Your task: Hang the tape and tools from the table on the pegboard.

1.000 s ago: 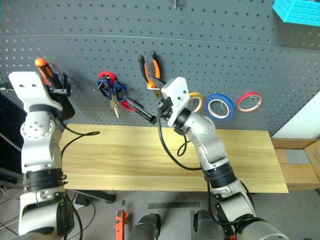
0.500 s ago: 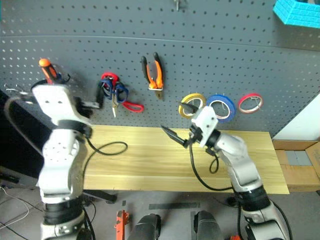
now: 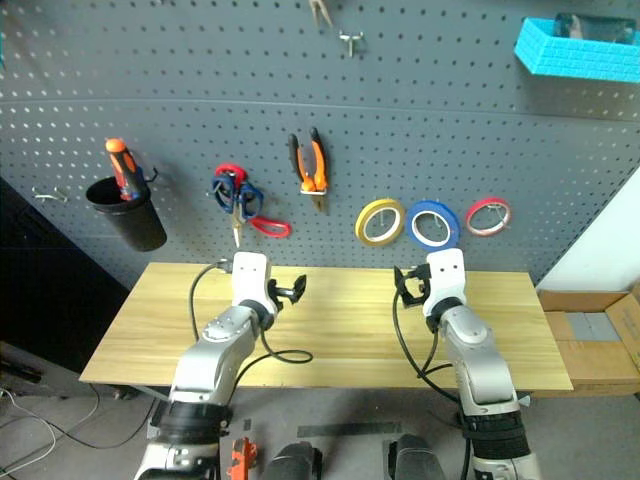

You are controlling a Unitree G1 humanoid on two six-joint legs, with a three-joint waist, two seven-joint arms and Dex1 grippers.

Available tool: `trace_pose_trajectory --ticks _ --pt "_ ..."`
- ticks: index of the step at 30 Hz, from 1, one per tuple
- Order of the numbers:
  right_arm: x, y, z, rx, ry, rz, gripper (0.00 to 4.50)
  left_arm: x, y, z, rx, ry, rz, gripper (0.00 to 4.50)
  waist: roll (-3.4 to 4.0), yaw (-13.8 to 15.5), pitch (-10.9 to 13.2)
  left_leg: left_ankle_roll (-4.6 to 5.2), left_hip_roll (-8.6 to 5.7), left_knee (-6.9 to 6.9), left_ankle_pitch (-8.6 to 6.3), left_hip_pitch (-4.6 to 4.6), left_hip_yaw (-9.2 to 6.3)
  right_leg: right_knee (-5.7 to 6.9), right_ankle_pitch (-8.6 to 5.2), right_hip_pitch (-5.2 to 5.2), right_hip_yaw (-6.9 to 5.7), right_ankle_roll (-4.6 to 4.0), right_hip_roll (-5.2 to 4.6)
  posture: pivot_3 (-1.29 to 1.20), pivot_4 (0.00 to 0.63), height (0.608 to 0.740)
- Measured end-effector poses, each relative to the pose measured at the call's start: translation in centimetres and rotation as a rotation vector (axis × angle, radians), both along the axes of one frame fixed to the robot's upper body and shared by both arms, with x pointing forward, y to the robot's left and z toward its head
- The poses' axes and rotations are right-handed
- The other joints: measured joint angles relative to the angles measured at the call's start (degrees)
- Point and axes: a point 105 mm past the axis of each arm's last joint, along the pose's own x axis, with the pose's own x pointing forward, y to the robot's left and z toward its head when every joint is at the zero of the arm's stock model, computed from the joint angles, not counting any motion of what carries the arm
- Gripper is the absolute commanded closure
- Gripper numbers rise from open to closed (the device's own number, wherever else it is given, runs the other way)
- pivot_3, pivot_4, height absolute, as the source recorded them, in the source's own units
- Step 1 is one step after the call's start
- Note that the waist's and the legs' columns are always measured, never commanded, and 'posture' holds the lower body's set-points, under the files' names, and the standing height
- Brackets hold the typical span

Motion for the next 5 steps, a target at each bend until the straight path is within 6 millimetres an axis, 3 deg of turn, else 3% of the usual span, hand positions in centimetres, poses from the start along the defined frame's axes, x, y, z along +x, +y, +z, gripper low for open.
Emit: trace_pose_trajectory --ticks 5 --pt "-0.3 -1.9 -2.0 -0.009 0.068 -0.095 0.0 0.0 0.9 -0.9 0.024 0.023 0.005 0.05 0.15 -0.28 -1.36 0.01 0.0 -0.05 -0.01 0.08 0.02 -0.05 0.0 0.06 0.03 0.0 0.0 -0.03 0.036 0.74"
